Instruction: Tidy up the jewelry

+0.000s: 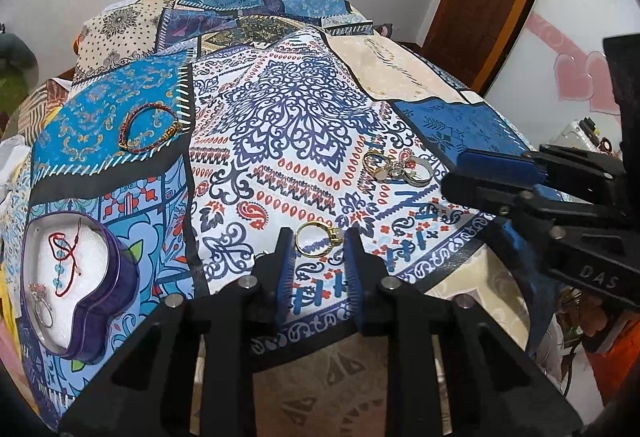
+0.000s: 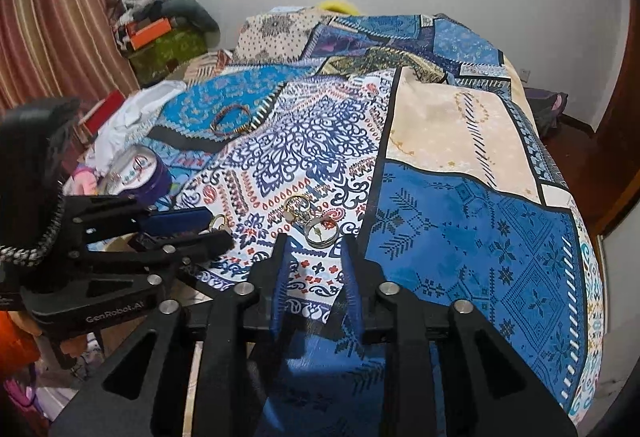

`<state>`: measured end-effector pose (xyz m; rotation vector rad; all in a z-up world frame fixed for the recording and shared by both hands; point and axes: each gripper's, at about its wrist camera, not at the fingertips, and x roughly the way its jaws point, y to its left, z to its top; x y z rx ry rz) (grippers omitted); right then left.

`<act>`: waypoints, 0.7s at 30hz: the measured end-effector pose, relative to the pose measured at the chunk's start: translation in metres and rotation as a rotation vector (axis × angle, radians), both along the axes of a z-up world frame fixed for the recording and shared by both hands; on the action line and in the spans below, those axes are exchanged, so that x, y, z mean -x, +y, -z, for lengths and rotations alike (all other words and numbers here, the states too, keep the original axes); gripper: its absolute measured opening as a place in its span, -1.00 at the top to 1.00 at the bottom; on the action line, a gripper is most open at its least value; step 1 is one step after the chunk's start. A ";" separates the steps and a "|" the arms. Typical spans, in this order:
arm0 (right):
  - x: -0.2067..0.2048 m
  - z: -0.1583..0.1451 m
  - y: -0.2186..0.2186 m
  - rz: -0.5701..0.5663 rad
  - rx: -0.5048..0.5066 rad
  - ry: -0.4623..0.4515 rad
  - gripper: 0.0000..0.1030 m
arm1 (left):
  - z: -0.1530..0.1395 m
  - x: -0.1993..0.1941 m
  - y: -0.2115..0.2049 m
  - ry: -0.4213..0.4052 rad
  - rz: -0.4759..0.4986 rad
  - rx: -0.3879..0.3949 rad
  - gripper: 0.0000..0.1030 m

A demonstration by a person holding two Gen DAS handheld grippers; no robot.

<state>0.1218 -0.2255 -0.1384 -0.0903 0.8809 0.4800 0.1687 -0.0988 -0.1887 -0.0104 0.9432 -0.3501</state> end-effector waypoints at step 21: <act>-0.013 0.009 0.005 -0.001 0.047 -0.022 0.61 | -0.005 0.004 0.005 0.005 0.023 0.045 0.97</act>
